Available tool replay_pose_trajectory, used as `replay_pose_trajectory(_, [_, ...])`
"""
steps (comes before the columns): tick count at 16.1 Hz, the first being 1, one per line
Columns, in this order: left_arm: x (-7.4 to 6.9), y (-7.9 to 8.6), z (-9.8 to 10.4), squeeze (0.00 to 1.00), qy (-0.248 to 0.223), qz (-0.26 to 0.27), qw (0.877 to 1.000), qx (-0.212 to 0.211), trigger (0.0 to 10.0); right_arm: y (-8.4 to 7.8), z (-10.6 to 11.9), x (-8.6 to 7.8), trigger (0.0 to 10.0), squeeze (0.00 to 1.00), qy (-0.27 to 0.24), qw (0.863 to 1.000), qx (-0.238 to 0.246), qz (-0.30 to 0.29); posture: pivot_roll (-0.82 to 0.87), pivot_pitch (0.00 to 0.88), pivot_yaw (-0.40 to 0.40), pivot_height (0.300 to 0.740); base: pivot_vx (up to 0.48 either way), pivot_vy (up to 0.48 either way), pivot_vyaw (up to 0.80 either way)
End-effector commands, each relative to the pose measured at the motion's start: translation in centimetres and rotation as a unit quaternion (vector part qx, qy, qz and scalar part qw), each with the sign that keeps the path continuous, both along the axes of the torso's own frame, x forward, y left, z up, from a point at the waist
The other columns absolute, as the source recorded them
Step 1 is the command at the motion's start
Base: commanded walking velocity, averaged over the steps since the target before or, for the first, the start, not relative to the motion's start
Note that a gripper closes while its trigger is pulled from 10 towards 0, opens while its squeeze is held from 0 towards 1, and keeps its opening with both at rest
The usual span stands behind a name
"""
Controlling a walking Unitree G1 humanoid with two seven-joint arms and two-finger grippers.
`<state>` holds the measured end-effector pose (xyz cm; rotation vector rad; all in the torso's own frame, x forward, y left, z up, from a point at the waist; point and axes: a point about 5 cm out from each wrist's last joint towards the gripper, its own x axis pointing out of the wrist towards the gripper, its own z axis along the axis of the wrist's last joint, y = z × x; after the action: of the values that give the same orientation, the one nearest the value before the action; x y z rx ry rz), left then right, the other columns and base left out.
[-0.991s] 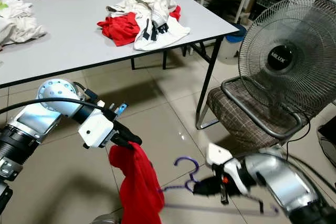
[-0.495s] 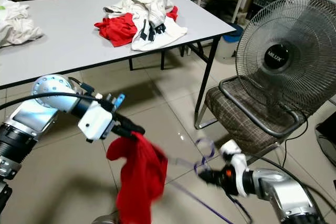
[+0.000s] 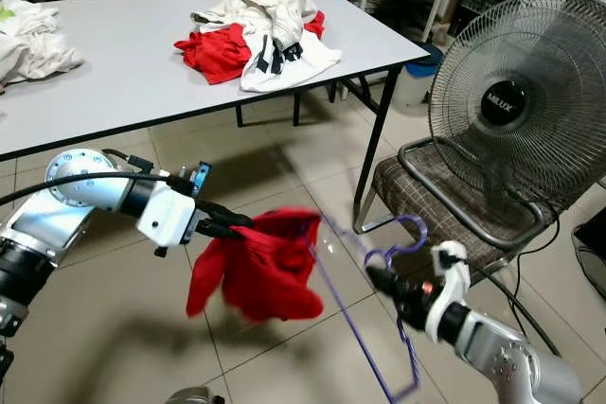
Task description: Hang hanger
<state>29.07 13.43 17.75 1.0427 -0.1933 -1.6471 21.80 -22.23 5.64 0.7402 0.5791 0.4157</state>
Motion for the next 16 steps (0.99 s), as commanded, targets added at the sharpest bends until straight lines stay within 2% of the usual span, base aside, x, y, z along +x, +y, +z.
replay_pose_trajectory(1, [-0.9,-1.3,-0.2,0.00,-0.009,-0.029,0.999,-0.023,0.0,-0.9,0.9,1.1,10.0,0.00,-0.009,0.998,0.023,-0.063,0.00,0.000,-0.013,0.740,0.000,0.000,0.00])
replay_pose_trajectory(4, [-3.1,-3.0,-2.7,0.00,0.008,-0.056,0.998,-0.039,0.0,-0.3,2.0,3.8,10.0,0.00,-0.008,0.977,0.130,-0.168,0.00,0.000,-0.011,0.740,0.000,0.000,0.00])
replay_pose_trajectory(5, [-3.6,-3.3,-3.2,0.00,0.008,-0.058,0.997,-0.045,0.0,0.3,2.1,4.4,10.0,0.00,-0.004,0.973,0.146,-0.177,0.00,0.000,-0.014,0.740,0.000,0.000,0.00])
replay_pose_trajectory(8, [-3.4,-3.6,-3.7,0.00,-0.013,-0.037,0.998,-0.047,0.0,1.1,2.6,5.9,10.0,0.00,0.004,0.961,0.176,-0.213,0.01,0.000,-0.026,0.740,0.000,0.000,0.00])
replay_pose_trajectory(9, [-3.1,-3.6,-4.7,0.00,-0.023,-0.011,0.999,-0.032,0.0,1.5,3.3,7.0,10.0,0.00,0.005,0.949,0.209,-0.236,0.01,0.000,-0.030,0.740,0.000,0.000,0.00])
replay_pose_trajectory(11, [-2.6,-3.8,-5.7,0.00,-0.046,0.013,0.999,-0.023,0.0,2.1,4.5,8.7,10.0,0.00,-0.001,0.938,0.235,-0.256,0.01,0.000,-0.034,0.740,0.000,0.000,0.00])
replay_pose_trajectory(12, [-2.5,-4.2,-5.7,0.00,-0.060,0.012,0.998,-0.024,0.0,2.8,5.2,9.5,10.0,0.00,-0.001,0.936,0.244,-0.252,0.01,0.000,-0.040,0.740,0.000,0.000,0.00])
replay_pose_trajectory(13, [-2.3,-4.3,-5.6,0.00,-0.066,0.016,0.997,-0.026,0.0,3.4,5.6,9.7,10.0,0.00,-0.008,0.946,0.227,-0.229,0.01,0.000,-0.043,0.740,0.000,0.000,0.00])
replay_pose_trajectory(14, [-2.1,-4.5,-5.5,0.00,-0.076,0.016,0.997,-0.029,0.0,4.6,6.3,9.7,10.0,0.00,-0.024,0.965,0.192,-0.176,0.02,0.000,-0.047,0.740,0.000,0.000,0.00])
replay_pose_trajectory(15, [-2.0,-4.6,-5.3,0.00,-0.082,0.008,0.996,-0.030,0.0,5.3,6.9,9.7,10.0,0.00,-0.033,0.967,0.201,-0.154,0.02,0.000,-0.050,0.740,0.000,0.000,0.00])
replay_pose_trajectory(16, [-2.0,-4.4,-5.6,0.00,-0.085,-0.005,0.996,-0.015,0.0,4.7,7.2,10.1,10.0,0.00,-0.021,0.946,0.260,-0.193,0.02,0.000,-0.050,0.740,0.000,0.000,0.00])
